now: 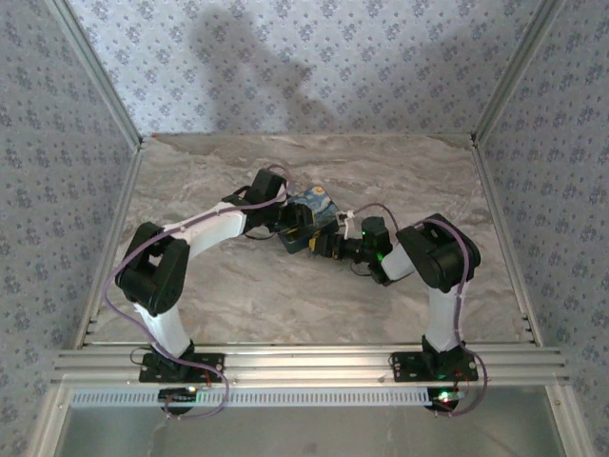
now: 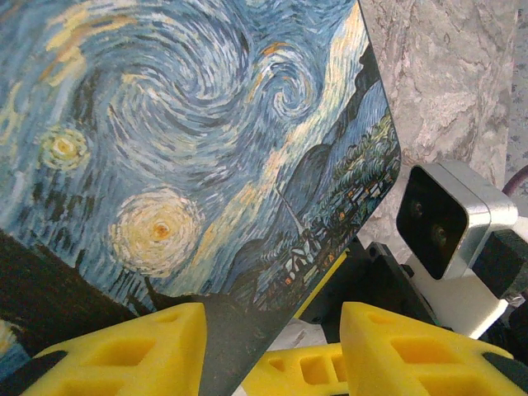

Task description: Unlock the padlock with the key

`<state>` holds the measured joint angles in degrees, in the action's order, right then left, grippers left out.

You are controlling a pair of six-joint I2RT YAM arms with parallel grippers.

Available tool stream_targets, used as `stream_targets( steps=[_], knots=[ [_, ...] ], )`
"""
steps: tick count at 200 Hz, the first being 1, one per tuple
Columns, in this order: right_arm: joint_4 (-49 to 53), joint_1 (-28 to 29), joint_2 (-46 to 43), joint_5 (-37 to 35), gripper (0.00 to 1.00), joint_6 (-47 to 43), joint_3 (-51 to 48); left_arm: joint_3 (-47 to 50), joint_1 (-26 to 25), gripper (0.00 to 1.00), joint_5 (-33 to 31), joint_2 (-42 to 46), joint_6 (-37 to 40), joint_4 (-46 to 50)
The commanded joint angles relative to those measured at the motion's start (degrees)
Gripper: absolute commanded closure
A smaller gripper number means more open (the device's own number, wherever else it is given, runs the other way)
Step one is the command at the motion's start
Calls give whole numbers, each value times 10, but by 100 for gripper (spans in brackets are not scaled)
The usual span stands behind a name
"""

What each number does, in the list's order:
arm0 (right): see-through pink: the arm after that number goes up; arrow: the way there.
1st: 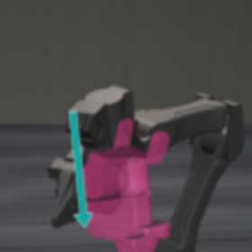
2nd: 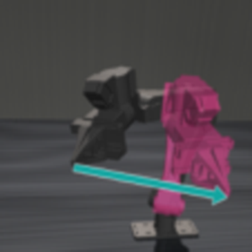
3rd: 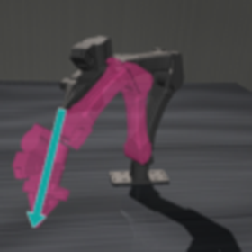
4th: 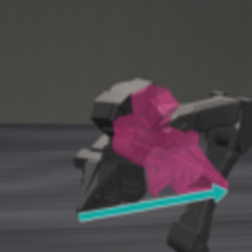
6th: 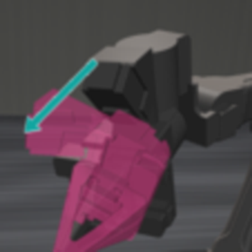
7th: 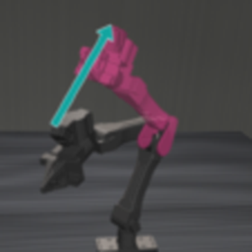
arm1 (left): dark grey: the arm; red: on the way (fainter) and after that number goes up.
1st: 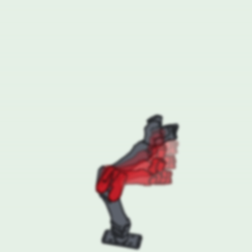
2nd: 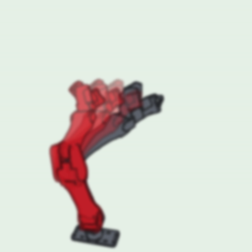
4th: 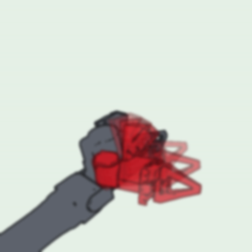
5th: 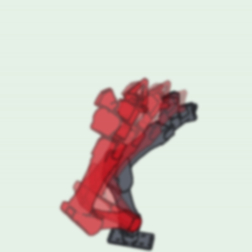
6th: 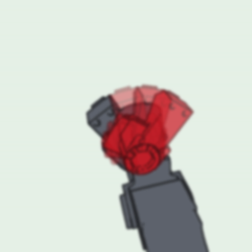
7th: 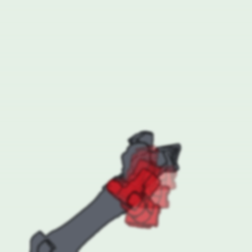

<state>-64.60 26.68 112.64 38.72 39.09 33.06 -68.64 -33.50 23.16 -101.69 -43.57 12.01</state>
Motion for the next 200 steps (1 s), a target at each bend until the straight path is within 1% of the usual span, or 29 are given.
stream_targets(
  steps=[1, 114, 163, 200],
  knots=[
    [-21, -1, 8, 10, 51, 5, -4, -8, -3, 54, -6, -18, -3, 6],
    [-17, -8, 7, 13, 76, 6, -9, -13, -3, 54, -7, -20, -4, 8],
    [-3, -10, 7, 6, 90, 5, -9, -12, -3, 54, -8, -21, -4, 10],
    [-3, -15, 5, -5, 96, 11, -16, -7, -3, 54, -9, -20, -5, 10]
  ],
)
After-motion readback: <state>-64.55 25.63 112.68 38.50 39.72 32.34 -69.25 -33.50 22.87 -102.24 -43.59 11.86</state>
